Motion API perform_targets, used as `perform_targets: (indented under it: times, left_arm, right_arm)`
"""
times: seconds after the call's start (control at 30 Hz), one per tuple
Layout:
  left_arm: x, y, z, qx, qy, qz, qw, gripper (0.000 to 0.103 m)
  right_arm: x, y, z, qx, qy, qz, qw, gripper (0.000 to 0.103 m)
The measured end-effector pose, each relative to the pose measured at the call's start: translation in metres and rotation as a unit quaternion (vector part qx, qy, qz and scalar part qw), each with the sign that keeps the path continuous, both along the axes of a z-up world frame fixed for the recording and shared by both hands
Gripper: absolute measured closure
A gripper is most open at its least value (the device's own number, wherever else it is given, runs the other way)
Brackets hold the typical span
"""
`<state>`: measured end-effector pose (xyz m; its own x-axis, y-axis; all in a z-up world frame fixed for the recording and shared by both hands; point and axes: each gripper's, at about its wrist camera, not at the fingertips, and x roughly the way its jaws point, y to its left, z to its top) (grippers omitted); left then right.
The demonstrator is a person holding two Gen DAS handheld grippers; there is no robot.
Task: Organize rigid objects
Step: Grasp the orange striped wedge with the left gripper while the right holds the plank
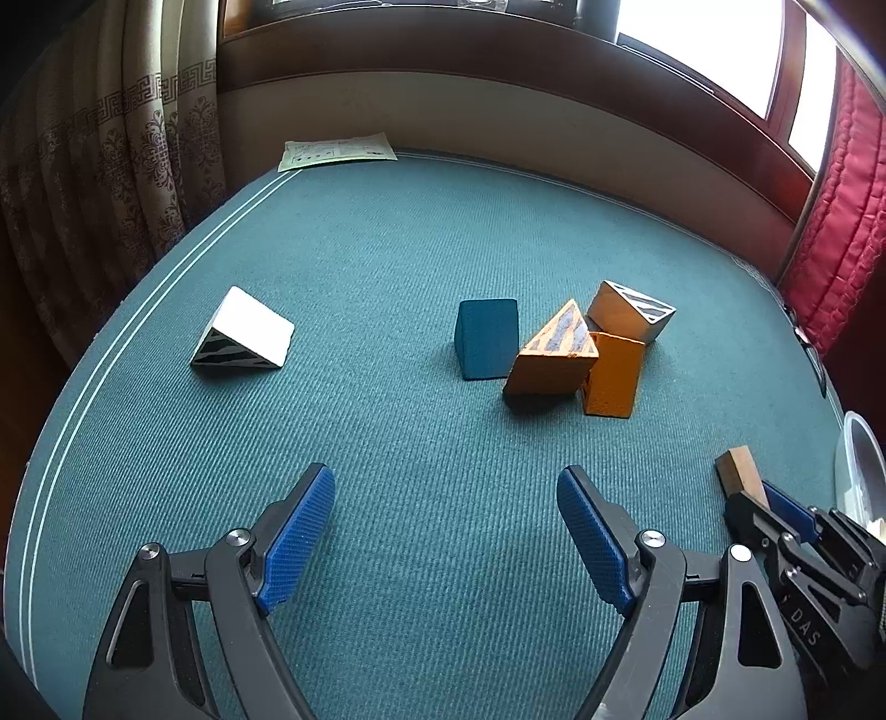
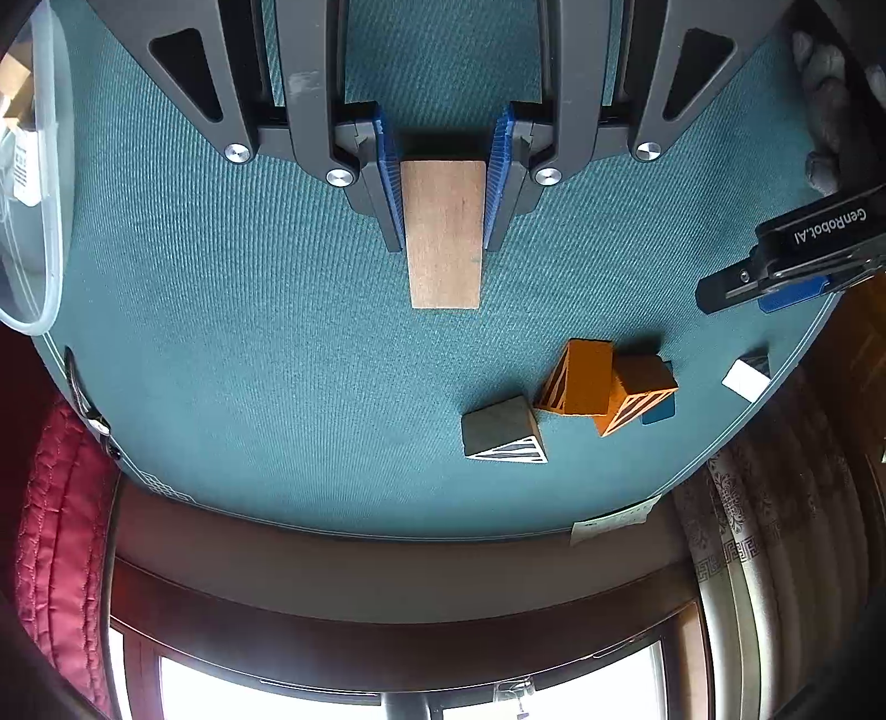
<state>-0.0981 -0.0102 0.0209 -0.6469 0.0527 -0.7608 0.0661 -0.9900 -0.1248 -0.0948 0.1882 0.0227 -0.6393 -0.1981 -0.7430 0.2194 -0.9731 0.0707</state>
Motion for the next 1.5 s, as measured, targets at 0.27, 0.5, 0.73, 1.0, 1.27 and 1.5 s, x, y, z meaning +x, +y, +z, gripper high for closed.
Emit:
perform_targets:
  times: [0.27,0.5,0.73,1.0,1.27,1.5]
  left_arm:
    - [-0.022,0.023,0.017,-0.014,0.026,-0.02,0.9994,0.02]
    - [-0.048,0.033,0.01,-0.014,0.019,-0.023,0.9995,0.021]
    - [-0.06,0.029,0.0,0.009,0.009,-0.018,0.9997,0.046]
    - [-0.051,0.029,0.0,0.023,0.015,-0.04,0.9988,0.06]
    - [-0.024,0.028,0.001,0.03,0.012,-0.047,0.9984,0.06]
    - [0.002,0.027,0.004,0.028,0.011,-0.045,0.9985,0.06]
  right_arm:
    - [0.002,0.006,-0.002,-0.025,-0.001,-0.003,1.0,0.074]
    - [0.001,0.01,-0.003,-0.044,-0.002,-0.004,0.999,0.074]
    - [0.001,0.013,-0.004,-0.055,-0.003,-0.003,0.998,0.074]
    - [0.001,0.013,-0.005,-0.057,-0.004,-0.002,0.998,0.074]
    - [0.001,0.013,-0.004,-0.057,-0.004,-0.002,0.998,0.074]
    - [0.002,0.013,-0.004,-0.058,-0.004,-0.002,0.998,0.074]
